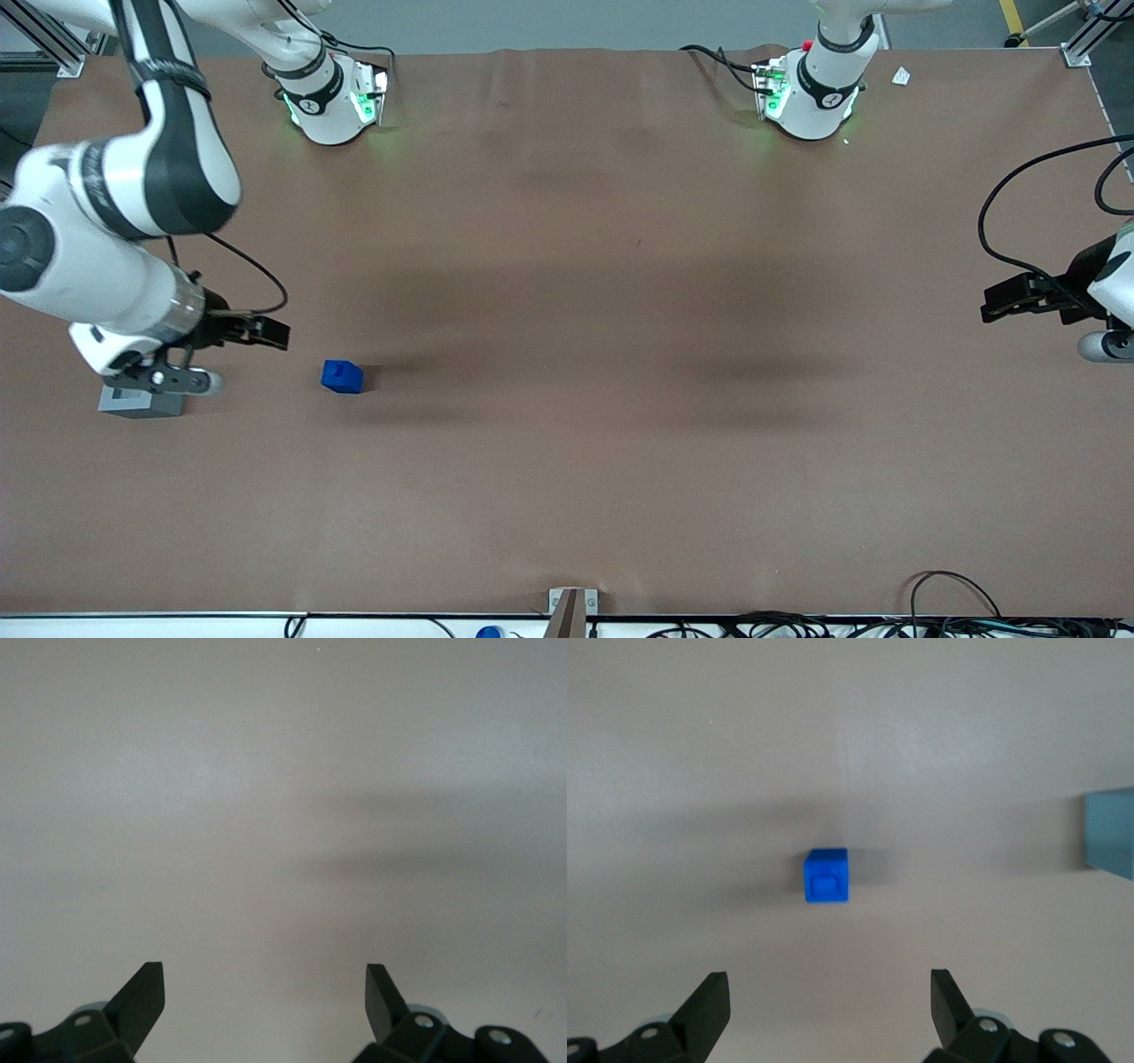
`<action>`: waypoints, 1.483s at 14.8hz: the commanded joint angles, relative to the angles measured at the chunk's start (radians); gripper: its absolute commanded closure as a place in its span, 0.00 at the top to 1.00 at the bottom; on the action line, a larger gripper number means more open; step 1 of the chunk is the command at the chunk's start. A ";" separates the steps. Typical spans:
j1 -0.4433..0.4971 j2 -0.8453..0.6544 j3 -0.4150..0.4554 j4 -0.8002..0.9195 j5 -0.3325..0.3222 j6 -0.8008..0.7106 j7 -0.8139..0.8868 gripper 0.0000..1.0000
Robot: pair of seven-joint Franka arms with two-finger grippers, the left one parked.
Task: Insert blue part into gray base with right arm
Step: 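Lower the right gripper and close it on the blue block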
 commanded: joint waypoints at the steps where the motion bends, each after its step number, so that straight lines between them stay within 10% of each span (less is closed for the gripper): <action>1: 0.020 0.019 -0.004 -0.109 0.004 0.158 0.023 1.00; 16: 0.034 0.140 -0.004 -0.351 0.004 0.602 0.025 0.99; 22: 0.034 0.154 -0.004 -0.354 0.004 0.599 0.029 0.67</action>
